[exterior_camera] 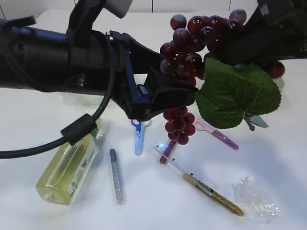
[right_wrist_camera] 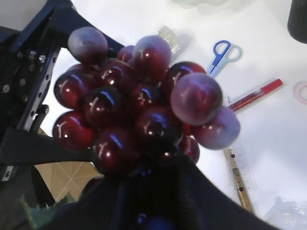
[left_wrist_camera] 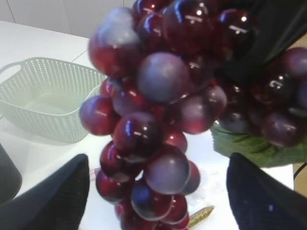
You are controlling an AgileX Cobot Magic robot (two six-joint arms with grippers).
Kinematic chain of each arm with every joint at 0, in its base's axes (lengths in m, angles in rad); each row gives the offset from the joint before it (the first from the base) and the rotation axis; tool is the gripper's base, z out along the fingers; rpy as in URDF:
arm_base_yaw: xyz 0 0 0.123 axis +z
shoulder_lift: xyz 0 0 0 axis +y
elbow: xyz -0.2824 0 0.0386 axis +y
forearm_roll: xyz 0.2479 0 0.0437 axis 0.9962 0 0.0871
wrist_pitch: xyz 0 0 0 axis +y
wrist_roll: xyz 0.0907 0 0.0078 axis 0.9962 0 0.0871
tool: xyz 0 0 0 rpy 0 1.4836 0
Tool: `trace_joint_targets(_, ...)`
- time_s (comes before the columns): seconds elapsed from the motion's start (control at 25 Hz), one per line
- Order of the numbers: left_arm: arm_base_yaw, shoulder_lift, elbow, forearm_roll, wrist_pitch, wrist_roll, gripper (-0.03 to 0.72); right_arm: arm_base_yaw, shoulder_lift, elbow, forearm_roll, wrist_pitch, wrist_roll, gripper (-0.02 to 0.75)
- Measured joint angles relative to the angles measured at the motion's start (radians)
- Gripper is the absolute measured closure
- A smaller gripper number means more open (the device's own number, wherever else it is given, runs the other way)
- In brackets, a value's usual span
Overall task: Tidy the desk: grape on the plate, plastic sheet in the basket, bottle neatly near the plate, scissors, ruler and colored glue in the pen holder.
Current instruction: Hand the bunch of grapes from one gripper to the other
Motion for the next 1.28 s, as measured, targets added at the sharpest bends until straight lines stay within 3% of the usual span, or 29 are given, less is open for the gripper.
trace_joint_targets(0.24, 0.0, 0.047, -0.002, -0.155, -0.008, 0.14, 0.033, 0.0, 0.0, 0.0, 0.036, 0.002, -0.03, 0.535)
trace_joint_targets(0.64, 0.0, 0.056, -0.057, -0.174, -0.021, 0.214, 0.059, 0.0, -0.002, -0.004, 0.036, 0.027, -0.032, 0.535)
trace_joint_targets(0.96, 0.0, 0.056, -0.065, -0.174, -0.026, 0.233, 0.186, 0.0, -0.003, -0.004, 0.036, 0.027, -0.034, 0.535)
trace_joint_targets(1.28, -0.002, 0.056, -0.067, -0.174, -0.026, 0.234, 0.408, 0.0, -0.003, -0.004, 0.039, 0.032, -0.034, 0.535)
